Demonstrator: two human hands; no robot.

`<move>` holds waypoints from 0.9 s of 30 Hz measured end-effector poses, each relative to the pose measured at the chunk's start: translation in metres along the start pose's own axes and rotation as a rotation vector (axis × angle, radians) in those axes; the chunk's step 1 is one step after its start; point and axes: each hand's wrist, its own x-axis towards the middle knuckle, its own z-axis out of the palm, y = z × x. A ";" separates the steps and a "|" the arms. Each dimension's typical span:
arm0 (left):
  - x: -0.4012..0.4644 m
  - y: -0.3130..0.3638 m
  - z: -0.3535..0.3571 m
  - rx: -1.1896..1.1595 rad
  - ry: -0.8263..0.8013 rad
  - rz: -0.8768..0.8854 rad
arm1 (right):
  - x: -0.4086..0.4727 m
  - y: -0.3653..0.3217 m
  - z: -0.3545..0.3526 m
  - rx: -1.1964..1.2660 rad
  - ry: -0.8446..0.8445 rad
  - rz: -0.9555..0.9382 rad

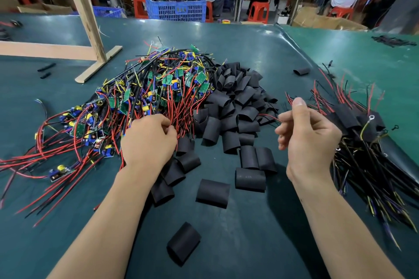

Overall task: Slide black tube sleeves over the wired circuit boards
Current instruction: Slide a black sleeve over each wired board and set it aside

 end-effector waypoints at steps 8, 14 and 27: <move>-0.005 0.012 -0.006 -0.500 0.202 0.109 | -0.004 0.004 0.004 -0.027 -0.058 0.008; -0.021 0.023 -0.013 -0.673 0.161 0.510 | -0.008 0.012 0.007 -0.158 -0.270 0.036; -0.054 0.050 0.002 -0.830 -0.096 0.873 | -0.006 0.022 0.008 -0.259 -0.467 0.007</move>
